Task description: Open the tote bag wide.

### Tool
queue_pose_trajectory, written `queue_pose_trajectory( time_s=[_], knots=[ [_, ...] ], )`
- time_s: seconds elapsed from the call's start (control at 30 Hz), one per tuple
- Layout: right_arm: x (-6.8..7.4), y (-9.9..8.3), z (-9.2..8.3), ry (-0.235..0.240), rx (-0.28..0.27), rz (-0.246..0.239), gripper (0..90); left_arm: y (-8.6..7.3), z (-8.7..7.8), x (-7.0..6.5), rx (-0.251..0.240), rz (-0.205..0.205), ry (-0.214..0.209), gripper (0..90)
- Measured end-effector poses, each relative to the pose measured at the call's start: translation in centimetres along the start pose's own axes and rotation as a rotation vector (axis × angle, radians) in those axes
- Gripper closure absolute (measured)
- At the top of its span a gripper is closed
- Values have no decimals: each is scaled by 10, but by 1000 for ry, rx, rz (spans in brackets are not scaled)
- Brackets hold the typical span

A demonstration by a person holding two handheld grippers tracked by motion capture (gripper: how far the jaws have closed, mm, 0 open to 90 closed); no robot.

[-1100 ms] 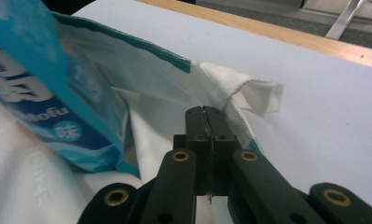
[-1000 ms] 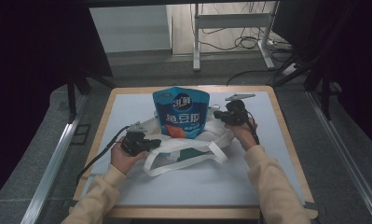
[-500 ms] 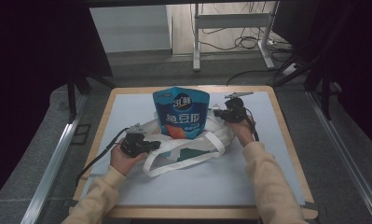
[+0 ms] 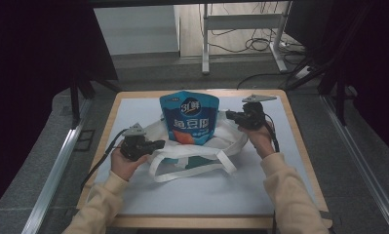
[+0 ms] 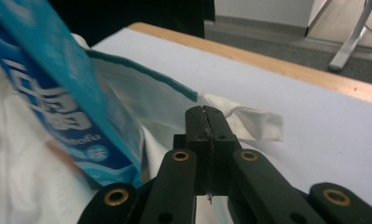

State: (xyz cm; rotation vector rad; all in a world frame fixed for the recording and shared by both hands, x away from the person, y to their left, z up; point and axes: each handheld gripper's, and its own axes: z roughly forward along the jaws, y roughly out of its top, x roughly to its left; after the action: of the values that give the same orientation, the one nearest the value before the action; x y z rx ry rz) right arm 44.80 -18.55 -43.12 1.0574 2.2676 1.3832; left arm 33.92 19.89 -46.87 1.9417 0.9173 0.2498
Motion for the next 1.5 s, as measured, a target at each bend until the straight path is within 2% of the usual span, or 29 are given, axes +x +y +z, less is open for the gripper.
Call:
queue_pose_trajectory(
  time_s=[0.33, 0.47, 0.63, 0.83, 0.97, 1.03, 1.1, 1.17, 1.33, 1.5],
  knots=[
    [10, -7, -27, 24, -39, -20, 893, 4, -28, -4, -72, -2, 9, 900],
    [15, -8, -38, 37, -57, -36, 892, 2, -40, -5, -87, 0, 39, 900],
    [18, -20, -47, 48, -56, -43, 892, -5, -52, -4, -94, -12, 59, 900],
    [19, -34, -67, 67, -83, -45, 870, -23, -67, -3, -99, -33, 98, 881],
    [22, -45, -79, 51, -86, -59, 714, -32, -72, -3, -113, -46, 118, 775],
    [24, -51, -85, 40, -100, -66, 612, -36, -73, -4, -121, -44, 147, 682],
    [26, -55, -91, 25, -113, -63, 537, -39, -73, -6, -108, -43, 172, 532],
    [26, -60, -96, 24, -119, -46, 496, -44, -74, -7, -115, -52, 176, 466],
    [24, -80, -106, 10, -112, -16, 422, -57, -76, -3, -92, -62, 202, 335],
    [19, -107, -107, -11, -59, 1, 386, -74, -73, 3, -54, -78, 216, 299]
  ],
)
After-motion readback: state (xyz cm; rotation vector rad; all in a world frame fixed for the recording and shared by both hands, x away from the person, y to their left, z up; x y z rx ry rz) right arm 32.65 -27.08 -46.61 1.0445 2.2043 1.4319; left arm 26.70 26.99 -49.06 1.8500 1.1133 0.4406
